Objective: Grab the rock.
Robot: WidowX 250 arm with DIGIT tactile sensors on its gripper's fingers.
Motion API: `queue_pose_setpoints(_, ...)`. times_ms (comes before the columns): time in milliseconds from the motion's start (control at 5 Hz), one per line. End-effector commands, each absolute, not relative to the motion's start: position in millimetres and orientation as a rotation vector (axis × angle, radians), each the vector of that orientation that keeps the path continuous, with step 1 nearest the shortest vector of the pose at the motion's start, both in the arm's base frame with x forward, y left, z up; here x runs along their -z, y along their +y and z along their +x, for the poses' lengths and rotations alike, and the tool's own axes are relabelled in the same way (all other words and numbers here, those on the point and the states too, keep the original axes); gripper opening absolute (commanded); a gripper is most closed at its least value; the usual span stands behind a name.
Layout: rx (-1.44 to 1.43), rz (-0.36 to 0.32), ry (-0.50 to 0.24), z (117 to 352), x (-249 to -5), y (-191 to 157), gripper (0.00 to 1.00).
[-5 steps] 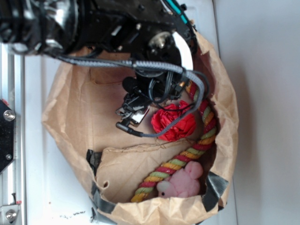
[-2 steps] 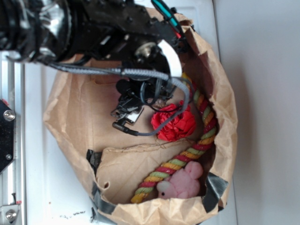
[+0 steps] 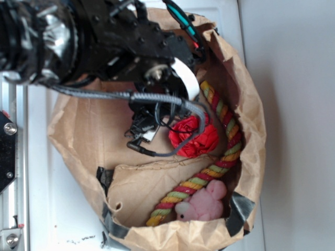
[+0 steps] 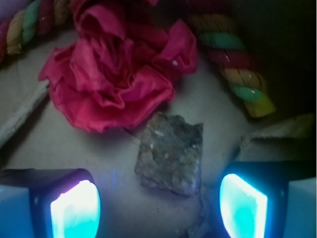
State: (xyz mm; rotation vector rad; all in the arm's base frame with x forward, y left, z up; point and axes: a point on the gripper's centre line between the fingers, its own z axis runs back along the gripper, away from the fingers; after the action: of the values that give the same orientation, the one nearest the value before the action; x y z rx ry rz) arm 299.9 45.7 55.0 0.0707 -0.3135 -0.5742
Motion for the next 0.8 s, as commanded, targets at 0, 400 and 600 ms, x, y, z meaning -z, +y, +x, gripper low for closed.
queue_pose_setpoints(0,0.564,0.103,-0.375,318,-71,30,1.00)
queue_pose_setpoints(400,0.552,0.135,-0.372,324,-62,27,1.00)
queue_pose_setpoints(600,0.547,0.147,-0.369,328,-59,26,1.00)
